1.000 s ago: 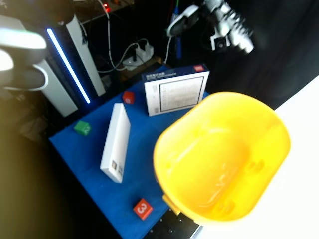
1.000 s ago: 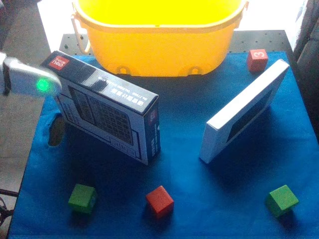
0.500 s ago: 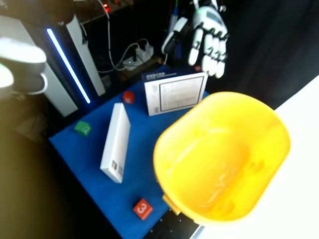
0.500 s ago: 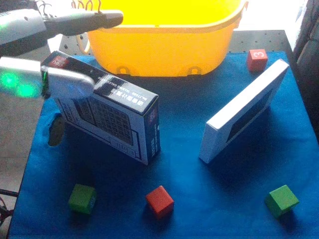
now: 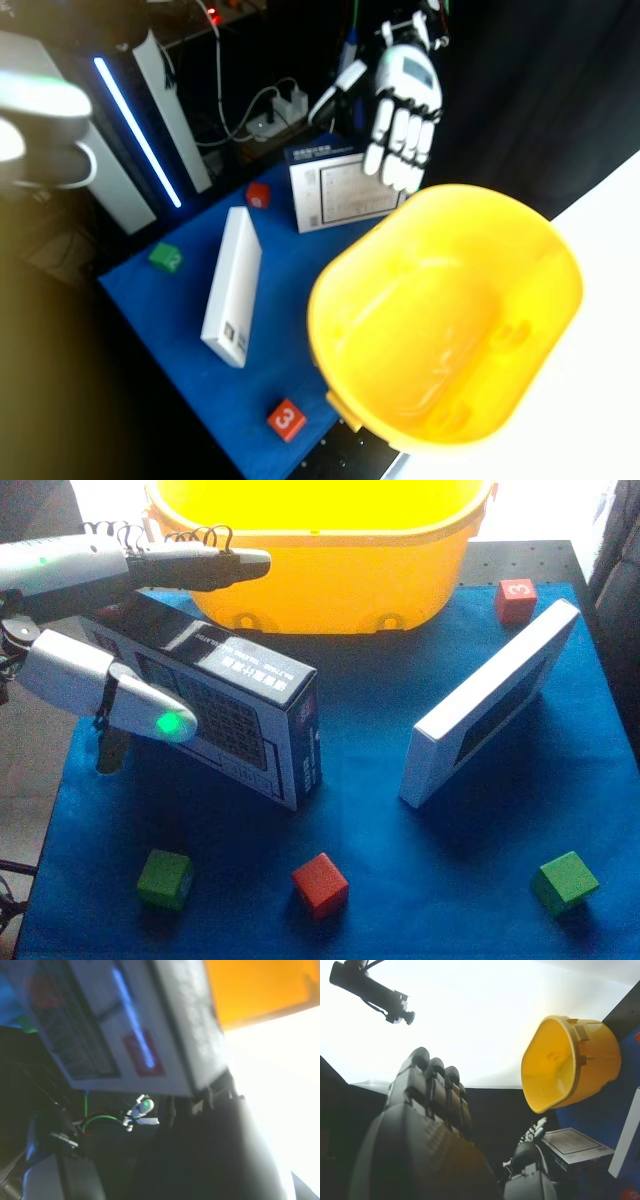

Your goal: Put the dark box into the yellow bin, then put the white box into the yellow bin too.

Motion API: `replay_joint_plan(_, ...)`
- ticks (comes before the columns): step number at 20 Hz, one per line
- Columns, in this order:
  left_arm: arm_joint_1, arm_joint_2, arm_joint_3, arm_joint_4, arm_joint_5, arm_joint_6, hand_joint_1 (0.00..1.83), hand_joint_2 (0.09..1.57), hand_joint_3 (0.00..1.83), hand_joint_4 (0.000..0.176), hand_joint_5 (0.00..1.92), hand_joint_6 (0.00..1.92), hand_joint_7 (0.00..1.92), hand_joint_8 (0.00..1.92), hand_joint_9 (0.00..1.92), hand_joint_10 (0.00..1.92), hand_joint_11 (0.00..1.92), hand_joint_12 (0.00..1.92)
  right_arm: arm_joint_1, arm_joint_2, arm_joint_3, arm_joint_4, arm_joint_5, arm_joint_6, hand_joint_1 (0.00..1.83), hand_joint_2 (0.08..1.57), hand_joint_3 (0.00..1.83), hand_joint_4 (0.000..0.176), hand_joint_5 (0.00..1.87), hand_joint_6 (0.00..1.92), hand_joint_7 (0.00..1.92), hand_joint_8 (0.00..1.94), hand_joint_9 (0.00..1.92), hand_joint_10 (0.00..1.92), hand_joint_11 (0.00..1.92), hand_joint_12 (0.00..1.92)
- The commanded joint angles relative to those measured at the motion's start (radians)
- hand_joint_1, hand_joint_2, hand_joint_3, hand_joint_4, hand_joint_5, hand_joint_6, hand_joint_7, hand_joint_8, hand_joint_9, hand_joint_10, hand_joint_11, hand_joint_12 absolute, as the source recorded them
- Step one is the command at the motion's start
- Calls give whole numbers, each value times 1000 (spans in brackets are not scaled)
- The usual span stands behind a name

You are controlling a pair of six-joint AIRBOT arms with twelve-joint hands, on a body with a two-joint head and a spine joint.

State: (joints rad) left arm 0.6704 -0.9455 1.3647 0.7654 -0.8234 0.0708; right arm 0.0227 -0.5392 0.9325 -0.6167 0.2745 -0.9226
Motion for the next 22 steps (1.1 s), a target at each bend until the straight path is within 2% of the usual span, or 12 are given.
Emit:
replay_joint_plan(1, -13, -4, 6, -42, -68, -20, 539, 816, 0, 80, 115, 4, 250, 11, 278, 6, 250, 123, 20, 0, 1, 21, 95, -6, 72, 1043, 2, 0, 152, 2, 243, 1, 164, 0, 3, 251)
replay_joint_plan(2, -13, -4, 6, -35, -65, -26, 599, 754, 0, 73, 149, 5, 275, 6, 299, 5, 267, 131, 19, 1, 1, 21, 95, -6, 77, 1038, 0, 0, 153, 2, 241, 0, 161, 0, 0, 256)
replay_joint_plan(4, -13, -4, 5, -13, -52, -36, 749, 768, 4, 24, 189, 16, 274, 7, 317, 9, 297, 146, 19, 1, 1, 21, 95, -6, 84, 1034, 0, 1, 162, 0, 244, 0, 169, 2, 0, 289)
replay_joint_plan(5, -14, -7, 6, -7, -47, -37, 767, 771, 5, 18, 196, 17, 277, 8, 320, 9, 301, 148, 19, 1, 0, 21, 95, -6, 84, 1034, 0, 1, 161, 0, 244, 0, 169, 2, 0, 291)
replay_joint_plan(6, -14, -13, 9, -6, -45, -38, 1067, 852, 7, 0, 426, 35, 497, 23, 552, 39, 486, 238, 19, 1, 0, 22, 95, -6, 58, 1048, 3, 4, 144, 0, 229, 0, 150, 0, 0, 249)
replay_joint_plan(8, -14, -29, 26, 2, -43, -58, 1227, 867, 4, 0, 690, 18, 709, 2, 747, 17, 599, 436, 19, 1, 0, 23, 95, -6, 23, 1062, 6, 11, 130, 0, 228, 1, 147, 0, 0, 248)
replay_joint_plan(10, -14, -45, 45, 17, -38, -81, 1244, 866, 1, 0, 729, 1, 736, 0, 783, 2, 548, 633, 19, 1, -1, 24, 95, -6, 20, 1063, 6, 13, 129, 0, 228, 1, 146, 0, 0, 248)
replay_joint_plan(11, -14, -54, 54, 22, -29, -84, 1373, 1019, 0, 0, 1152, 599, 1204, 446, 1098, 775, 753, 1114, 20, 1, -2, 24, 95, -6, 39, 1060, 3, 15, 138, 3, 235, 3, 151, 2, 0, 249)
replay_joint_plan(14, -14, -67, 70, 25, -11, -84, 1397, 1039, 0, 0, 1081, 803, 1185, 515, 1063, 976, 792, 1120, 20, 2, -3, 25, 95, -6, 28, 1067, 3, 12, 139, 2, 229, 0, 144, 0, 0, 225)
replay_joint_plan(16, -14, -71, 80, 18, 1, -84, 1399, 1041, 0, 0, 1056, 789, 1197, 455, 1095, 1018, 881, 1109, 20, 2, -3, 26, 95, -6, 19, 1076, 5, 0, 129, 0, 232, 1, 154, 3, 0, 226)
replay_joint_plan(19, -14, -72, 89, 6, 9, -84, 1399, 1031, 0, 0, 1072, 669, 1207, 534, 1139, 984, 874, 1128, 20, 2, -4, 26, 95, -6, 17, 1071, 0, 8, 152, 4, 234, 1, 155, 1, 0, 274)
replay_joint_plan(22, -14, -72, 90, -22, 4, -68, 1395, 1057, 2, 0, 1009, 797, 1120, 685, 1060, 1048, 849, 1026, 20, 2, -4, 28, 95, -6, 47, 1064, 0, 3, 156, 2, 246, 2, 167, 2, 0, 320)
